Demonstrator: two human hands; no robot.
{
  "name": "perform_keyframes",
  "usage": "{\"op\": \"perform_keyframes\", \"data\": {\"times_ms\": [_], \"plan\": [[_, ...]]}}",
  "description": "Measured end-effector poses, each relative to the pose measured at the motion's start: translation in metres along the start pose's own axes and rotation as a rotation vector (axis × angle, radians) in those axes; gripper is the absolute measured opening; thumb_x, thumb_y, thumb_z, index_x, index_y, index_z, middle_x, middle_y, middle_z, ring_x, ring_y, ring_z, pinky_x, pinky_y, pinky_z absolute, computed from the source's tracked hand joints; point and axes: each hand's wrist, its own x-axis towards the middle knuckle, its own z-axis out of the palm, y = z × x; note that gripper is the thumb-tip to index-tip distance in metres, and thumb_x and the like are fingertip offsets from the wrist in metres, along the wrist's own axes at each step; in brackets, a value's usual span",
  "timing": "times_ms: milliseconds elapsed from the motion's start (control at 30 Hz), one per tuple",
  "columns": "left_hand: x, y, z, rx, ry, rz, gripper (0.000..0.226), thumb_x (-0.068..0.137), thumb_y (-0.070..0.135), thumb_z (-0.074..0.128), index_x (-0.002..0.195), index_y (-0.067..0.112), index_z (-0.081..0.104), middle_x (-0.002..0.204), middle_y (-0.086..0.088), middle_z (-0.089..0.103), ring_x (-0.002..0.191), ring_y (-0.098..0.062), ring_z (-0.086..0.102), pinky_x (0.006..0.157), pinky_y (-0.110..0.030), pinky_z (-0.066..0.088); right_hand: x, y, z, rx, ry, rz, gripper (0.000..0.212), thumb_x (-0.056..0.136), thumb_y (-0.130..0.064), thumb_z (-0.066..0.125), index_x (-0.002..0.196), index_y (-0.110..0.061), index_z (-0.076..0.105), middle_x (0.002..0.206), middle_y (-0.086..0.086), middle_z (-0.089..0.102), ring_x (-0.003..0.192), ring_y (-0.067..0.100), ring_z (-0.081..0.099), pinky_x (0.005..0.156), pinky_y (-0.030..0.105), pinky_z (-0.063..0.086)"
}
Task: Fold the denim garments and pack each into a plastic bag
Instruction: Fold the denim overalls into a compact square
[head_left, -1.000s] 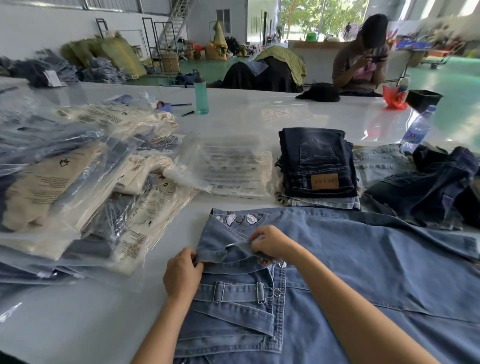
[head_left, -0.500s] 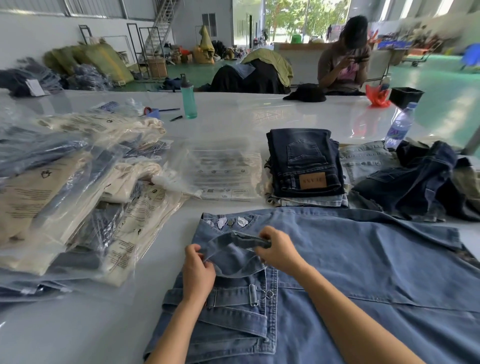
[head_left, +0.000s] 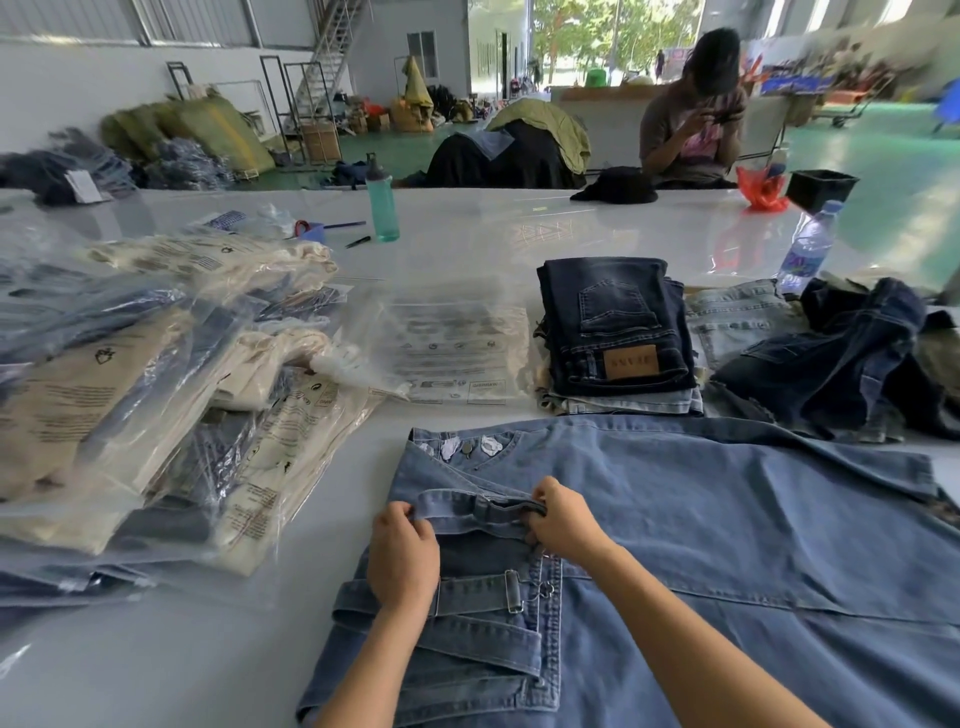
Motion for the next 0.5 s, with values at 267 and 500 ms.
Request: {"op": "perform_keyframes", "data": {"times_ms": [267,500], "plan": [[0.000,-0.007,-0.009,0.300,0.035,0.548,0.023,0.061,-0.008,0.081,0.071,0.002,0.063,0.061,-0.011,0.058,0.045,-0.029,0.055,0.038,-0.034,0.045,0.006,0.000,-0.004,-0.037,-0.006,0.013,0.036,0.093,-0.026,0.061,0.062,-0.012,0.048,0.060,0.005,0.059,0.052,0.013,0.052,0.055,0.026,0.042],[0.005,-0.017,-0.009,0.126,0.007,0.139,0.013,0.086,0.004,0.058,0.094,0.002,0.048,0.093,-0.018,0.055,0.072,-0.037,0.061,0.051,-0.035,0.039,0.015,-0.038,-0.012,0.681,-0.181,0.172,0.023,0.093,-0.016,0.061,0.075,-0.003,0.060,0.050,0.004,0.056,0.039,0.011,0.054,0.034,0.018,0.037]]}}
